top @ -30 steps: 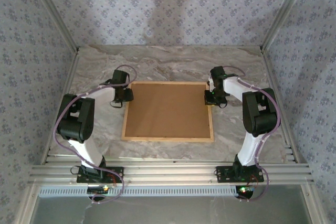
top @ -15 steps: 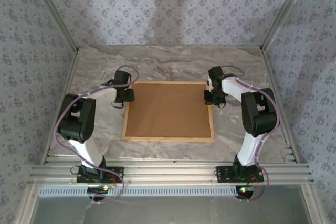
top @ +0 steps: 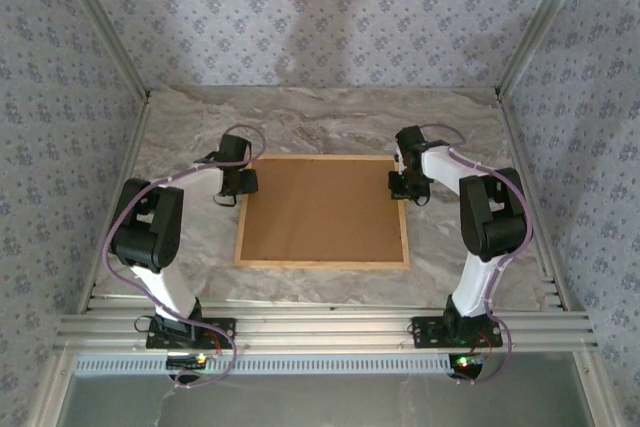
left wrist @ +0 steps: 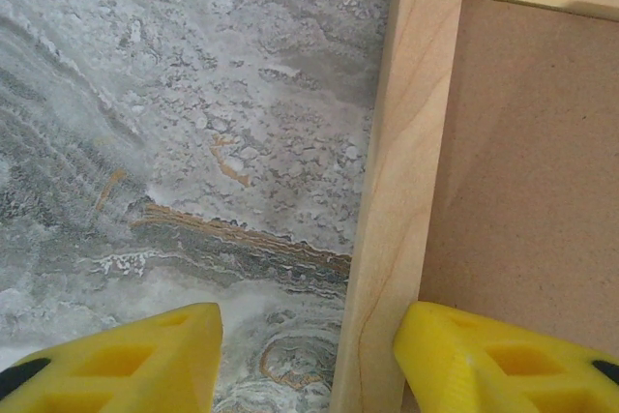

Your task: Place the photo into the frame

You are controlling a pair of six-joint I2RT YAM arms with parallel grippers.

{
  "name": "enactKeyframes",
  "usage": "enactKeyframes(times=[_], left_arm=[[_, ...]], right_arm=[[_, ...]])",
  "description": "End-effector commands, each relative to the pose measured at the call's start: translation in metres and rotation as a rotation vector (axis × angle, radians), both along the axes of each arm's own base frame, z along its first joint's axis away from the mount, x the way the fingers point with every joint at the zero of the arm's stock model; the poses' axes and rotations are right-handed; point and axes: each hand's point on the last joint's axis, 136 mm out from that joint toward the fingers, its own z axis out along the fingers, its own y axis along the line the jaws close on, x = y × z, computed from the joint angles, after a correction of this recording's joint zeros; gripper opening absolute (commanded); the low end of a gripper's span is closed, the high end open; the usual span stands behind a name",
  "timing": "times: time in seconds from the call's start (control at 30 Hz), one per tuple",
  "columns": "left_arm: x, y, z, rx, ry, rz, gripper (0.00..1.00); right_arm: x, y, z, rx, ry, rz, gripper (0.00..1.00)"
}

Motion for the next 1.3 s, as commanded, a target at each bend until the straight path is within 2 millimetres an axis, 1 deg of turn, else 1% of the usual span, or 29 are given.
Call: enactKeyframes(times=[0.0,0.2,0.33,0.43,0.5,0.6,0.67,0.8,1.0,1.17,1.27], left_arm=[[-0.057,-0.063,-0.035,-0.187,0.224,-0.179,0.56],[-0.056,-0.075,-0.031,-0.271,0.224,-0.183,0.54],[-0.057,-0.076,-0.033,-0.277,0.23,-0.18,0.51],[-0.059,-0.071,-0.035,-0.245,0.237,-0.175,0.51],[-0.057,-0.067,-0.033,-0.226,0.23,-0.168,0.51],[-0.051,-0.059,-0.026,-0.211,0.204,-0.149,0.52],[-0.047,-0.052,-0.019,-0.208,0.19,-0.132,0.55],[-0.037,-0.031,-0.005,-0.175,0.152,-0.09,0.6],[-0.032,-0.013,0.006,-0.174,0.124,-0.035,0.65],[-0.027,-0.005,0.018,-0.168,0.087,-0.008,0.68],[-0.024,-0.002,0.022,-0.168,0.075,0.002,0.68]], right_arm=[[-0.013,0.015,-0.022,0.005,0.063,0.029,0.19],[-0.015,0.017,-0.023,0.006,0.07,0.035,0.19],[-0.015,0.018,-0.024,0.009,0.077,0.037,0.2],[-0.016,0.018,-0.024,0.011,0.079,0.039,0.2],[-0.017,0.019,-0.024,0.018,0.085,0.04,0.2],[-0.019,0.017,-0.025,0.016,0.093,0.036,0.2],[-0.019,0.014,-0.024,0.014,0.091,0.03,0.2],[-0.019,0.009,-0.024,0.015,0.089,0.023,0.2],[-0.02,0.006,-0.024,0.022,0.091,0.023,0.19],[-0.021,0.007,-0.026,0.028,0.099,0.03,0.19],[-0.02,0.006,-0.026,0.027,0.099,0.032,0.19]])
